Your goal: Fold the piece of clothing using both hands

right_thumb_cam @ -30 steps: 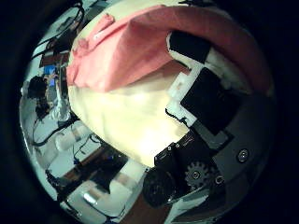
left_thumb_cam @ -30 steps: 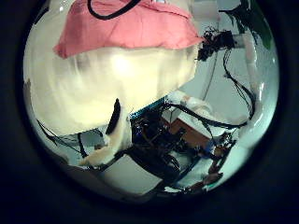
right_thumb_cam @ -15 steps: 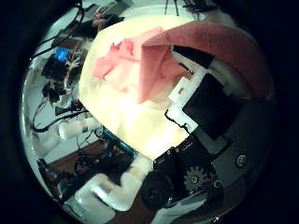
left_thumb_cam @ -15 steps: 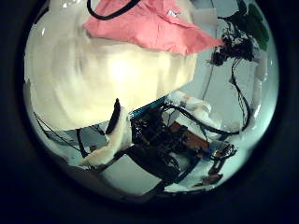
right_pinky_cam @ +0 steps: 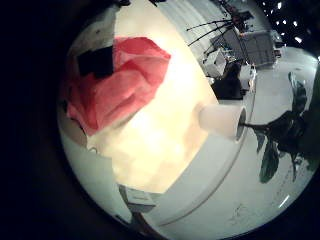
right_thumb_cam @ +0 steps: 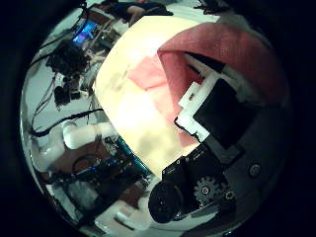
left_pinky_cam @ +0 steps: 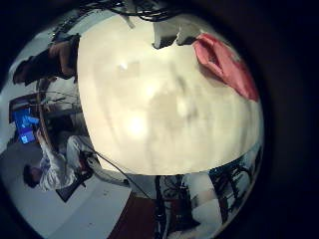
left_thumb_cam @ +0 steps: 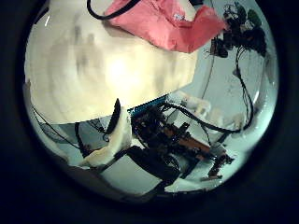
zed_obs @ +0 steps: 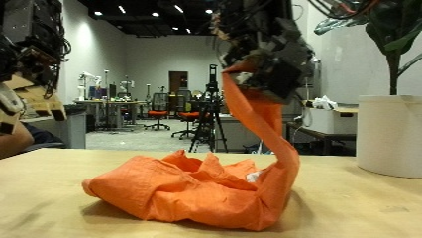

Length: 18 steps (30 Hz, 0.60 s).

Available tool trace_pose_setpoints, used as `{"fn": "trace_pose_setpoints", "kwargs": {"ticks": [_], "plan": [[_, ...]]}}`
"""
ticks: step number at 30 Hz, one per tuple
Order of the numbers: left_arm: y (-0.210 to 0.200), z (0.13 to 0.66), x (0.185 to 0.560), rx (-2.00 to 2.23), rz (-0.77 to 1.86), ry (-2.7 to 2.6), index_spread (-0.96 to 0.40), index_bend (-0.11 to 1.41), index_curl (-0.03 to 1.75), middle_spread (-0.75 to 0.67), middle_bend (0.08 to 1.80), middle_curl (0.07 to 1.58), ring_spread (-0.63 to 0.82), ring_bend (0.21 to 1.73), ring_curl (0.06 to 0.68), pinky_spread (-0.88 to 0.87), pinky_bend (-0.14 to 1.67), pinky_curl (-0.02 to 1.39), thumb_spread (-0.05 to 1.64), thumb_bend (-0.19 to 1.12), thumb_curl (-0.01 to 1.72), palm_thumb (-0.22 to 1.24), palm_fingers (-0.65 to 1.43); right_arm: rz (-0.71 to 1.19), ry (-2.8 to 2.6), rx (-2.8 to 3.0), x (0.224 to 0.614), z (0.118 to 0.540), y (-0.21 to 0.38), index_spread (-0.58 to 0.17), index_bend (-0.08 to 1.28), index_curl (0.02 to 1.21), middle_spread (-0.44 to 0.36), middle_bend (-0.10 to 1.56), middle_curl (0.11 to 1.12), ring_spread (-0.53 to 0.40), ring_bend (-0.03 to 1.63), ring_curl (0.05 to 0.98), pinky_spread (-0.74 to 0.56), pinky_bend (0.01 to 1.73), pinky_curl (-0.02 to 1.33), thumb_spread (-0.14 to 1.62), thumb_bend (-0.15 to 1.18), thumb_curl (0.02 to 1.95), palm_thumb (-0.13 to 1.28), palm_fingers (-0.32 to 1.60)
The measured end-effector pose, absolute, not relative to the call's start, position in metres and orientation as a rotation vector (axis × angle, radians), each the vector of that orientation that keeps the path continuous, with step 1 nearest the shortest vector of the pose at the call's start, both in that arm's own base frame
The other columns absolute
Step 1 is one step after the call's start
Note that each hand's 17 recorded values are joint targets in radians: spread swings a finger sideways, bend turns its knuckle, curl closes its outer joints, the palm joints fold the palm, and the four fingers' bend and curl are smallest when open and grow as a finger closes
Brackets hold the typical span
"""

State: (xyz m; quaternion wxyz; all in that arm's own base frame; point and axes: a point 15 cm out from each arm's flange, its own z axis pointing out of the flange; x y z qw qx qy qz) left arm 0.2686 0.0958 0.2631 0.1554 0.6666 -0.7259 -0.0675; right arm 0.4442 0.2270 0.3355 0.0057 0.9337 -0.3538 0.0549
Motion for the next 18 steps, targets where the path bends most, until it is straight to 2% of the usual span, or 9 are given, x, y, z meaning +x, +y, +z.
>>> {"fn": "trace_pose_setpoints", "kwargs": {"ticks": [7,10,13,15,17,18], "plan": [[0.095,0.270,0.266,1.934,-0.169,-2.082,0.17,0.14,0.21,0.36,0.19,0.29,0.58,0.40,0.228,0.53,0.33,0.32,1.12,-0.03,0.32,0.46,-0.04,0.066,-0.971,3.005,0.450,0.305,0.320,-0.298,0.98,0.94,-0.173,1.21,0.88,-0.235,1.34,0.713,-0.30,1.20,0.80,1.21,0.00,0.64,1.15,1.06],[0.092,0.270,0.266,1.939,-0.159,-2.075,0.17,0.14,0.21,0.36,0.20,0.30,0.58,0.40,0.228,0.53,0.33,0.32,1.12,-0.03,0.31,0.44,-0.03,0.024,-0.952,3.000,0.453,0.286,0.333,-0.297,0.98,0.94,-0.175,1.21,0.88,-0.236,1.34,0.716,-0.29,1.19,0.81,1.22,0.00,0.65,1.15,1.06],[0.091,0.269,0.265,1.937,-0.158,-2.074,0.16,0.14,0.22,0.35,0.20,0.30,0.58,0.40,0.228,0.53,0.32,0.32,1.13,-0.03,0.31,0.42,-0.03,-0.053,-0.947,3.004,0.458,0.262,0.355,-0.299,0.95,0.94,-0.175,1.19,0.88,-0.236,1.33,0.717,-0.31,1.18,0.81,1.25,-0.03,0.63,1.06,1.03],[0.090,0.271,0.266,1.940,-0.154,-2.076,0.16,0.14,0.22,0.35,0.20,0.31,0.58,0.40,0.228,0.53,0.32,0.32,1.13,-0.02,0.31,0.42,-0.03,-0.102,-0.965,3.007,0.458,0.255,0.358,-0.308,0.86,0.93,-0.178,1.15,0.86,-0.244,1.30,0.699,-0.35,1.15,0.79,1.27,-0.04,0.60,0.98,0.95],[0.086,0.270,0.266,1.938,-0.154,-2.073,0.15,0.14,0.22,0.35,0.20,0.31,0.58,0.40,0.228,0.53,0.32,0.32,1.13,-0.02,0.31,0.42,-0.03,-0.124,-0.980,3.008,0.460,0.253,0.356,-0.305,0.72,0.90,-0.175,1.10,0.84,-0.254,1.29,0.693,-0.41,1.13,0.78,1.28,-0.03,0.59,0.94,0.75],[0.086,0.269,0.265,1.935,-0.158,-2.073,0.15,0.14,0.22,0.35,0.20,0.31,0.58,0.40,0.228,0.53,0.32,0.32,1.13,-0.02,0.31,0.42,-0.03,-0.135,-0.986,3.011,0.460,0.253,0.356,-0.305,0.59,0.87,-0.173,1.06,0.83,-0.261,1.32,0.695,-0.44,1.13,0.77,1.28,-0.03,0.58,0.92,0.63]]}}
